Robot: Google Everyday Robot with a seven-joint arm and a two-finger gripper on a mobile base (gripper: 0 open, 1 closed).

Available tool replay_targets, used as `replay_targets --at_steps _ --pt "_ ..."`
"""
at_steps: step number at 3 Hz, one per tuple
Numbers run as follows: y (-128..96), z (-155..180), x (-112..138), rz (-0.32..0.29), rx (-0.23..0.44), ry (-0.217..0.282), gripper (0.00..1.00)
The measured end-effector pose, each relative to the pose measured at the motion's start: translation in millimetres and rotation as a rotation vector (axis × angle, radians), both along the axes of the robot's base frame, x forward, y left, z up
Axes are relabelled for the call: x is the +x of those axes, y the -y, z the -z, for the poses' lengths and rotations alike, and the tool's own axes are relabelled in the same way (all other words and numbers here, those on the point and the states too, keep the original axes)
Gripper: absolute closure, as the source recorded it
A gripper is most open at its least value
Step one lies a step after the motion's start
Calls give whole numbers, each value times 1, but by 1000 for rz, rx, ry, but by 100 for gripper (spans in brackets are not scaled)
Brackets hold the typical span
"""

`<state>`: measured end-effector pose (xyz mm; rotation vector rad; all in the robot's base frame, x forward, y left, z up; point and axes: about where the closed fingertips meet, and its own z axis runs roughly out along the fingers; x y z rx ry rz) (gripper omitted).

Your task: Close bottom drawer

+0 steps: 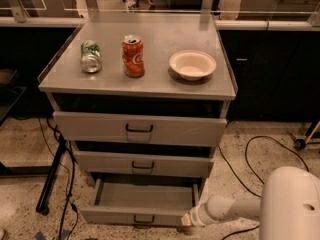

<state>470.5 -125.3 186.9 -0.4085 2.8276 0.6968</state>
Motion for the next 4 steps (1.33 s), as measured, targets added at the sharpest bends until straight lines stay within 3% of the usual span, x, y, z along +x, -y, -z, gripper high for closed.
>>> replay_targets --at_steps 1,3,4 --pt "0 0 2 4 -1 6 100" --pt "1 -9 31 54 -10 91 100" --pt "-5 -25 69 82 -8 186 100"
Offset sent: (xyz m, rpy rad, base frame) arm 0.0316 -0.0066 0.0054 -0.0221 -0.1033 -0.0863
